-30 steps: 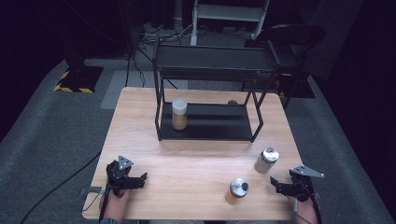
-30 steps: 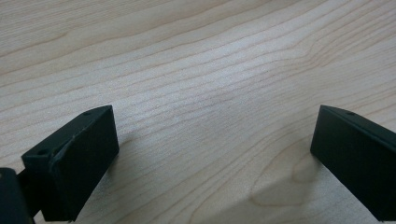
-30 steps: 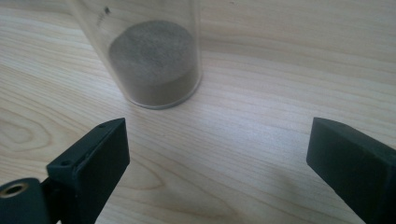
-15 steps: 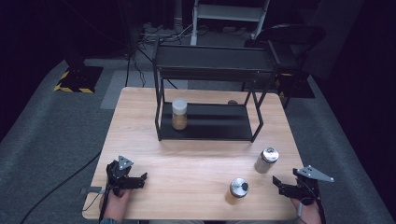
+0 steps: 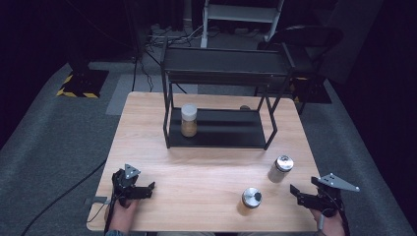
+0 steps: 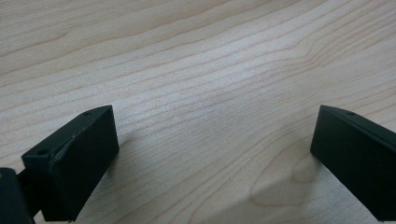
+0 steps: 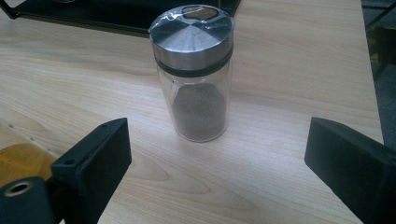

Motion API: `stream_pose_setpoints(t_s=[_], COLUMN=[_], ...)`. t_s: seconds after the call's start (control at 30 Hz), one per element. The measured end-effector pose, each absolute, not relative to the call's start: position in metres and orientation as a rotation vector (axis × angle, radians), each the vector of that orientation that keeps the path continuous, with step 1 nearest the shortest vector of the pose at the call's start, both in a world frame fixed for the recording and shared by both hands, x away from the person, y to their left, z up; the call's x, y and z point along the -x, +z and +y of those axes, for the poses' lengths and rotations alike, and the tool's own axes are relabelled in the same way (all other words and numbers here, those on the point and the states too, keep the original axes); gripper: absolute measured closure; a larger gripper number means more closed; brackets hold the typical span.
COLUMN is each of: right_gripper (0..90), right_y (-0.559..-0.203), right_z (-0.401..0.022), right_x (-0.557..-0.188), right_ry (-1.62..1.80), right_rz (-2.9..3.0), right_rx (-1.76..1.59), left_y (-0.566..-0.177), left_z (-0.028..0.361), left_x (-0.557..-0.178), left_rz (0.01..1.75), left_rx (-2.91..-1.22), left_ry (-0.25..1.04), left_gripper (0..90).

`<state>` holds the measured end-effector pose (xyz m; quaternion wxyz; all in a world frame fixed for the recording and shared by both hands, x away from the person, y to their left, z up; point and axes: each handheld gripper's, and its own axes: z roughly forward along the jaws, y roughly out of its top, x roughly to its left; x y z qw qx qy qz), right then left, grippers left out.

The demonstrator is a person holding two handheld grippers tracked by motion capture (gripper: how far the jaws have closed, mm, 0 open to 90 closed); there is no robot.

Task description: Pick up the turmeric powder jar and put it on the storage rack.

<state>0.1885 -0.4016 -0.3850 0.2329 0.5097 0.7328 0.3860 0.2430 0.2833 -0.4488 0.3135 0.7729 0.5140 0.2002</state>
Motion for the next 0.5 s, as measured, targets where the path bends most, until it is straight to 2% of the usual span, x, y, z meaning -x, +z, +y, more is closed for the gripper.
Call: stream_pose_setpoints(t_s=[0.5], right_gripper=[7.2], right_y=[-0.373], right_z=[-0.383], right_x=[-0.185], right_ry=[1.074], right_rz=[2.064], right_rx=[-1.344], left_y=[-0.449], left_z=[0.283], left_x=[-0.243], left_rz=[1.355], left_rx=[-2.038], left_ry=[0.528], left_gripper=[0.8])
